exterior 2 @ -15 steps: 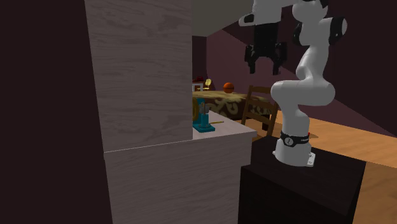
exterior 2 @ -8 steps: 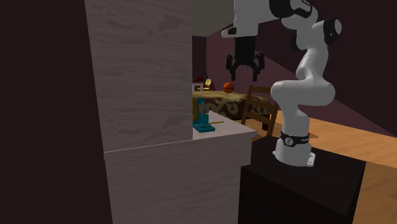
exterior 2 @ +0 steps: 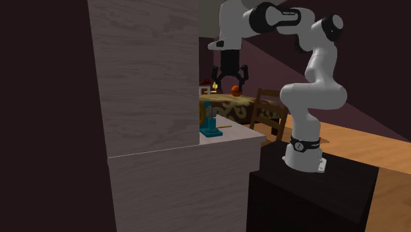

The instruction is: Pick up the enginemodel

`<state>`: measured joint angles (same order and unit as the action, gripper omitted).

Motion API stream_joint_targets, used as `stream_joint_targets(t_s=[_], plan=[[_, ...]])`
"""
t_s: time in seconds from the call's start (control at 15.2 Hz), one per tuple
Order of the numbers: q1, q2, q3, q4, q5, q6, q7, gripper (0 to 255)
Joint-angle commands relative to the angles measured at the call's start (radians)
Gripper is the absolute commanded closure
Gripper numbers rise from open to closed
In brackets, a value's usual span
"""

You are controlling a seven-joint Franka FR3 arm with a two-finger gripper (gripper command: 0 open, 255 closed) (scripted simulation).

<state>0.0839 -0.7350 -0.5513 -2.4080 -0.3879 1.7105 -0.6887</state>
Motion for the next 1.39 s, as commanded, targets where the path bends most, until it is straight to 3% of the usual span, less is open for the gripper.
stream_joint_targets(t_s=[0.0,0.26,0.53,1.12,1.19,1.32], plan=[[0.029,0.047,-0.077,0.027,-0.017,0.050,-0.108,0],[0.114,0.161,-0.238,0.105,-0.010,0.138,-0.319,0],[0.228,0.285,-0.404,0.195,0.045,0.210,-0.519,0],[0.243,0.320,-0.456,0.121,0.045,0.318,-0.530,0],[0.246,0.323,-0.460,0.122,0.047,0.321,-0.532,255],[0.247,0.325,-0.461,0.122,0.048,0.321,-0.532,255]])
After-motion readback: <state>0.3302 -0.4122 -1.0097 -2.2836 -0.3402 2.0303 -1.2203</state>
